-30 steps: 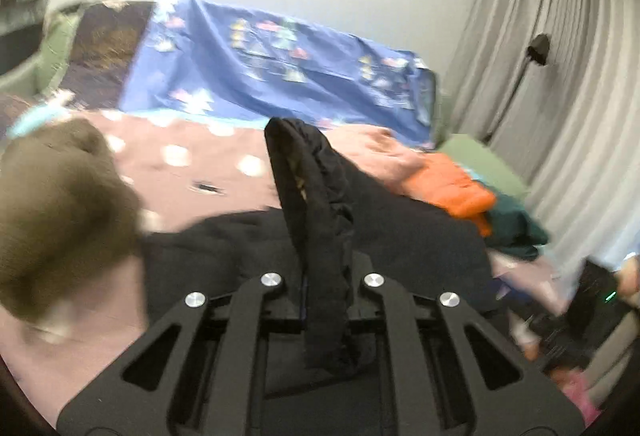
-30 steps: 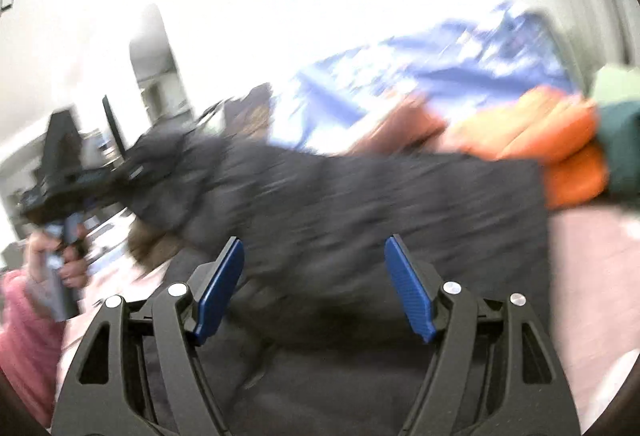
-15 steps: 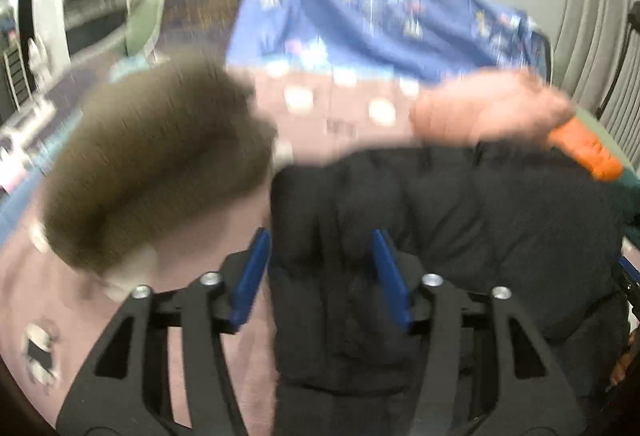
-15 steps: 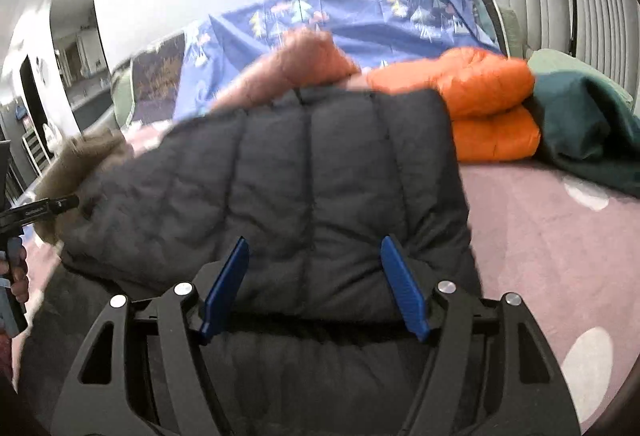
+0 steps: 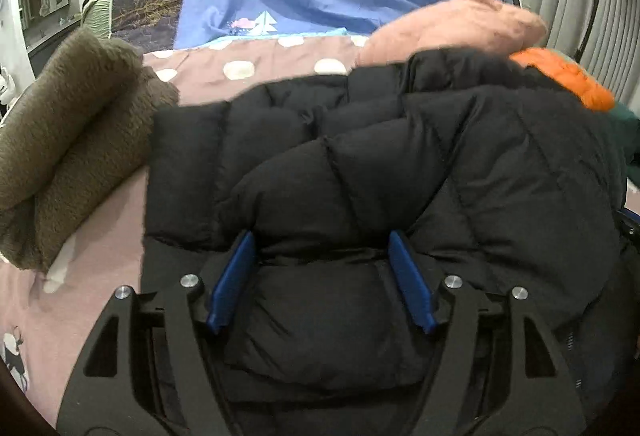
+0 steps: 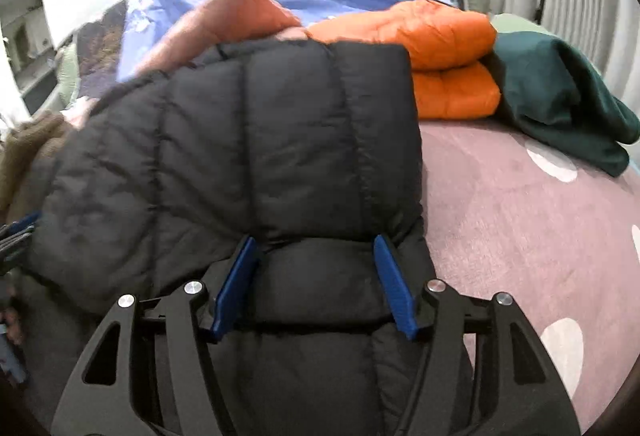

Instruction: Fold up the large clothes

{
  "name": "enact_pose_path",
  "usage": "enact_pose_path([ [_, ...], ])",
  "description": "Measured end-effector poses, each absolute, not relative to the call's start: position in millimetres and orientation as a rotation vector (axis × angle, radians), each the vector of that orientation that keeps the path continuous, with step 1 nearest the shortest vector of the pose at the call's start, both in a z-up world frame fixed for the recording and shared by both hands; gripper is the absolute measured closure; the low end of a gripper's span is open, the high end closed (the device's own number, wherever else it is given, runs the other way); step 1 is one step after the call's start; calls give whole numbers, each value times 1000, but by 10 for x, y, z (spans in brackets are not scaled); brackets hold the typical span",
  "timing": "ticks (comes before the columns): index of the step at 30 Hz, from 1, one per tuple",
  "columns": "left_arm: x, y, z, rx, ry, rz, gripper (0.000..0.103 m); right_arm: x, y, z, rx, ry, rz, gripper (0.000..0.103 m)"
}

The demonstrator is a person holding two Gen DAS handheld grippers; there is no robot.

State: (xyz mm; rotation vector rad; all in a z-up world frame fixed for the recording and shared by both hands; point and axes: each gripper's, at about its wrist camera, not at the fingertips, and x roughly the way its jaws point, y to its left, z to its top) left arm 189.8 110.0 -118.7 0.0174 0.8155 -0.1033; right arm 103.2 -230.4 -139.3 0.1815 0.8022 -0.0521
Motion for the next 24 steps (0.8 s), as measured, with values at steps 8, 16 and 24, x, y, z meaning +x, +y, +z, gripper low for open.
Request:
enact_pose_path([
  [8, 2053, 883, -855, 17, 730, -132, 29, 1793, -2223, -1027, 108, 721, -85, 41],
  [16, 2291, 940, -1397, 126, 790, -40, 12, 2090, -2320, -1708, 121, 795, -130, 23],
  [24, 2193, 1039, -1185, 84, 797, -66, 16, 1772, -2339, -1381, 178, 772, -117, 23],
])
